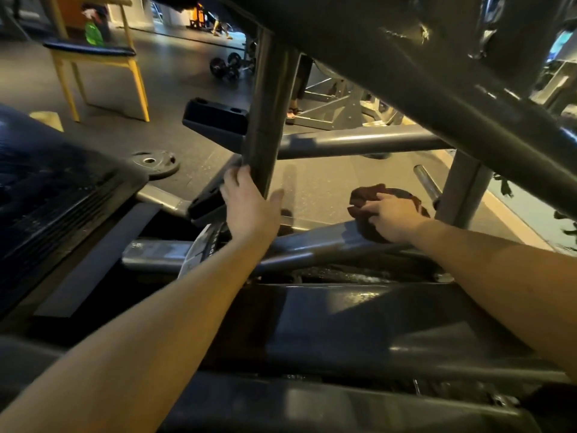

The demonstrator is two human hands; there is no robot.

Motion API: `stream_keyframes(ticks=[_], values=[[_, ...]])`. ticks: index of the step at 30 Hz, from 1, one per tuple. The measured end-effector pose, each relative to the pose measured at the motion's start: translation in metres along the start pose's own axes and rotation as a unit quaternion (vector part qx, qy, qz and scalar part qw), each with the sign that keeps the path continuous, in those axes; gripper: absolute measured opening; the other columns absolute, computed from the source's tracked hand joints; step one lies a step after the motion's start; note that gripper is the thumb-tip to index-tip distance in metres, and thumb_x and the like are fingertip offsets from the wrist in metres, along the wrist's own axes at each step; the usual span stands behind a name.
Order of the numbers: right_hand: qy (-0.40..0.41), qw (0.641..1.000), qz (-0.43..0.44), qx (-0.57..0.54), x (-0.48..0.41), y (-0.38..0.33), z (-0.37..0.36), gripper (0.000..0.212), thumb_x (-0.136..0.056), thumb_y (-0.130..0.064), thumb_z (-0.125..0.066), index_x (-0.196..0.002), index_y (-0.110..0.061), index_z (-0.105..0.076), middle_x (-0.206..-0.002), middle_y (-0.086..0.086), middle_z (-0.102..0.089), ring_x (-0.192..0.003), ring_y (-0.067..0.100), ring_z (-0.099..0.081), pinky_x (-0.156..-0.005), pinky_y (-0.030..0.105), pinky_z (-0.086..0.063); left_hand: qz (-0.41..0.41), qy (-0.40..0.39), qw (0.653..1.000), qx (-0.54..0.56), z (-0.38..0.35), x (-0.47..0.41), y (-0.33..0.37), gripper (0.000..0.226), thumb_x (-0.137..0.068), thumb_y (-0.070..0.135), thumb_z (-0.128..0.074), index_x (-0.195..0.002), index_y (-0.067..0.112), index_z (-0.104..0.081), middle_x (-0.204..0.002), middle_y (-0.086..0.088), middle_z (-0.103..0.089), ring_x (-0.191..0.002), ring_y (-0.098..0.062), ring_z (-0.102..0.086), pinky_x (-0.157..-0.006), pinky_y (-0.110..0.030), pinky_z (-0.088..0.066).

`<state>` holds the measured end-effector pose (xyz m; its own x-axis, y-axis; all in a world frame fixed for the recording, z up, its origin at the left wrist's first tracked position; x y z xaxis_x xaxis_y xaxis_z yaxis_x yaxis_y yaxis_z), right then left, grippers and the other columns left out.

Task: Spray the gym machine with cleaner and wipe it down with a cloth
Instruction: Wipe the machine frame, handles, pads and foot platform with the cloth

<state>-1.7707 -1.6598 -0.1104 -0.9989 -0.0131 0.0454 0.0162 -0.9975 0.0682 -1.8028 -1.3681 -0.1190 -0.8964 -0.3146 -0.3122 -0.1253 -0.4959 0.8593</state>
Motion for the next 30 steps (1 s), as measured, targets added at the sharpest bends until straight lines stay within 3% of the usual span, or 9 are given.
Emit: stream_keyframes(ticks=[5,8,11,15,17,21,22,26,30], values=[[-0.004,0.996,-0.04,0.08,-0.011,-0.005,-0.006,0.053,-0.101,-0.028,-0.053,-0.151,-0.04,-0.043,-0.169,0.004,-0.02,-0.157,0.039,-0.003,-0.122,0.072,-0.004,0.0,0.007,1.0,-0.024,0.009,-0.051,0.013,0.062,-0.096,0.038,-0.068,-0.151,0.028,-0.04,-0.155,-0.002,-0.039,-0.141,-0.025,-0.045,-0.112,-0.05,-0.045],[-0.036,0.992,0.031,0.119,-0.011,-0.014,-0.008,0.053,-0.1,-0.026,-0.058,-0.15,-0.039,-0.046,-0.165,0.001,-0.032,-0.156,0.033,-0.016,-0.125,0.064,-0.013,-0.021,0.024,0.999,-0.021,-0.004,-0.045,0.006,0.055,-0.102,0.041,-0.057,-0.153,0.035,-0.037,-0.155,0.001,-0.032,-0.134,-0.024,-0.051,-0.108,-0.056,-0.047],[-0.053,0.984,0.129,0.114,-0.005,-0.01,-0.006,0.048,-0.105,-0.022,-0.054,-0.15,-0.037,-0.048,-0.168,-0.008,-0.028,-0.158,0.022,-0.016,-0.127,0.051,-0.015,-0.009,0.059,0.998,-0.009,-0.016,-0.038,-0.003,0.06,-0.103,0.045,-0.055,-0.156,0.042,-0.028,-0.149,0.002,-0.035,-0.132,-0.024,-0.049,-0.106,-0.061,-0.045],[-0.031,0.994,0.045,0.1,-0.019,0.029,0.012,0.037,-0.101,-0.023,-0.058,-0.136,-0.032,-0.061,-0.148,-0.003,-0.055,-0.132,0.023,-0.055,-0.116,0.046,-0.041,-0.015,0.064,0.998,-0.022,-0.021,-0.044,-0.018,0.064,-0.101,0.047,-0.058,-0.156,0.045,-0.026,-0.143,-0.002,-0.041,-0.131,-0.025,-0.049,-0.108,-0.06,-0.043],[-0.017,0.992,0.01,0.127,-0.025,0.027,0.014,0.033,-0.097,-0.025,-0.059,-0.129,-0.03,-0.065,-0.135,0.0,-0.064,-0.119,0.023,-0.062,-0.108,0.045,-0.049,-0.019,0.07,0.997,-0.02,-0.021,-0.045,-0.019,0.064,-0.1,0.048,-0.059,-0.156,0.045,-0.028,-0.142,-0.002,-0.043,-0.13,-0.024,-0.05,-0.108,-0.058,-0.044],[-0.077,0.984,0.109,0.117,-0.02,-0.014,-0.006,0.048,-0.101,-0.018,-0.06,-0.146,-0.03,-0.054,-0.159,-0.004,-0.042,-0.151,0.025,-0.034,-0.123,0.053,-0.03,-0.021,0.072,0.997,-0.006,-0.02,-0.046,-0.022,0.065,-0.098,0.047,-0.062,-0.155,0.045,-0.031,-0.141,0.0,-0.042,-0.13,-0.024,-0.049,-0.11,-0.056,-0.042],[-0.067,0.988,0.107,0.091,-0.023,-0.013,-0.005,0.046,-0.102,-0.019,-0.059,-0.146,-0.031,-0.055,-0.158,-0.005,-0.045,-0.15,0.023,-0.036,-0.123,0.051,-0.03,-0.022,0.07,0.997,-0.005,-0.02,-0.046,-0.023,0.066,-0.098,0.047,-0.063,-0.156,0.045,-0.031,-0.141,0.0,-0.042,-0.13,-0.024,-0.048,-0.11,-0.056,-0.042],[0.029,0.999,-0.011,0.012,-0.047,-0.004,0.007,0.027,-0.1,-0.033,-0.061,-0.126,-0.025,-0.066,-0.112,0.001,-0.068,-0.107,0.024,-0.066,-0.104,0.046,-0.05,-0.033,0.068,0.997,-0.012,-0.018,-0.044,-0.024,0.067,-0.098,0.044,-0.063,-0.157,0.043,-0.03,-0.143,0.0,-0.041,-0.132,-0.023,-0.047,-0.109,-0.053,-0.04],[-0.046,0.994,0.076,0.06,-0.062,-0.049,-0.015,0.025,-0.1,-0.034,-0.061,-0.123,-0.026,-0.065,-0.113,0.0,-0.068,-0.108,0.023,-0.065,-0.102,0.044,-0.051,-0.036,0.066,0.997,-0.009,-0.014,-0.043,-0.023,0.066,-0.097,0.04,-0.066,-0.155,0.039,-0.035,-0.142,0.003,-0.041,-0.131,-0.019,-0.047,-0.108,-0.051,-0.043]])
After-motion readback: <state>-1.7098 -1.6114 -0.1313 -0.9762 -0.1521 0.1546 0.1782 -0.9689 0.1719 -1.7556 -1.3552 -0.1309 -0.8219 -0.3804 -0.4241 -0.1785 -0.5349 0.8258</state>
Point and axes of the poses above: each hand's wrist, its own x-axis away from the middle knuckle, its own z-axis out of the back of the hand, y = z × x, the point moved 2 cm from there along -x, towards the middle knuckle
